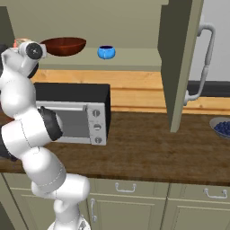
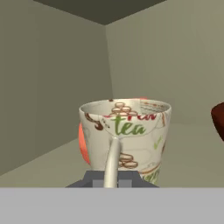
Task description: Gather all objects into one cabinet and sort the glasses and bowls to opposite sides.
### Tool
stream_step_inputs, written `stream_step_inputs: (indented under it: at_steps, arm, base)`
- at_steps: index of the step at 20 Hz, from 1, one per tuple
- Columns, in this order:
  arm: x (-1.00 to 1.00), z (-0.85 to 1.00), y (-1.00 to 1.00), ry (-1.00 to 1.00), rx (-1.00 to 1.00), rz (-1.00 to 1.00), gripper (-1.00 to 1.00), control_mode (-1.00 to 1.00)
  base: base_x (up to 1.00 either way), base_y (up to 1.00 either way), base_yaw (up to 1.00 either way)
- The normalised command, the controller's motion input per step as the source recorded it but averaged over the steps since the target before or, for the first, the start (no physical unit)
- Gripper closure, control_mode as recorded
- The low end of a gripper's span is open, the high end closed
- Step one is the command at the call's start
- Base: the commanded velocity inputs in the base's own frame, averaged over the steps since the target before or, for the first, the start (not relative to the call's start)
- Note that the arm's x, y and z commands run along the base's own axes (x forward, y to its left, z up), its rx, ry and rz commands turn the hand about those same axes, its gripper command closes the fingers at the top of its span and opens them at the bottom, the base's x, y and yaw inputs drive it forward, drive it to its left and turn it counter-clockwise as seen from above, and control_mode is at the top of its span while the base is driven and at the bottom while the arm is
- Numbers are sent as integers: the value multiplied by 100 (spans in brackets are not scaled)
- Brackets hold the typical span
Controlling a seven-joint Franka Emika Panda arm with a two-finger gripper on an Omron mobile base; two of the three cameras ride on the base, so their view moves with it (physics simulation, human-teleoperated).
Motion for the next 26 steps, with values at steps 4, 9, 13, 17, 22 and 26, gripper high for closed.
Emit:
stream_step_inputs:
  at_steps: [4,9,13,17,22,26]
  arm:
    - [32,-22,46,1,0,0,100,-100]
    - [5,-1,20,0,0,0,100,-100]
    - [0,-31,29,0,16,0,-100,-100]
    - [0,-4,0,0,6,0,-100,-100]
    - [-9,8,-8,0,22,-2,-100,-100]
    - [-8,32,-26,0,33,-5,-100,-100]
  base:
    - [0,0,0]
    - [0,0,0]
    - [0,0,0]
    - [0,0,0]
    - [0,0,0]
    - [0,0,0]
